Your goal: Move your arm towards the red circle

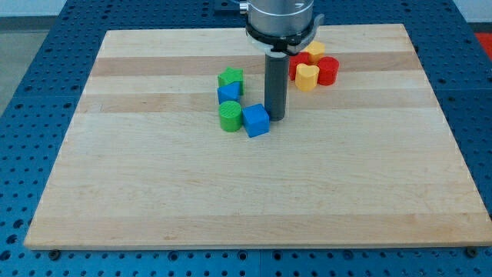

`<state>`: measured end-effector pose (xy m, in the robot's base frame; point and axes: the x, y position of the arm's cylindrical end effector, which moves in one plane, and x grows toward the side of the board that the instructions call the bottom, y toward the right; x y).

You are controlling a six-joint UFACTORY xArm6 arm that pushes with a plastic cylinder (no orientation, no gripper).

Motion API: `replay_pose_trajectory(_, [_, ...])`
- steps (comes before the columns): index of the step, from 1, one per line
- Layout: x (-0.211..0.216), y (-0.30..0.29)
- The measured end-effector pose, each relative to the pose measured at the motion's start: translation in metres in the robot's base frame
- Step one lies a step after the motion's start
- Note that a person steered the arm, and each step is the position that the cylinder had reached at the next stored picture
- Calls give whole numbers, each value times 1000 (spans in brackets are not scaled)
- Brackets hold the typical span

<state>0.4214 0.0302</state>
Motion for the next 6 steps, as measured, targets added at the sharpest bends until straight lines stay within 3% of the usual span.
replay_pose_trajectory(1, [8, 18])
replay_pose_trajectory(3, [74, 28])
replay_pose_trajectory(6, [84, -42])
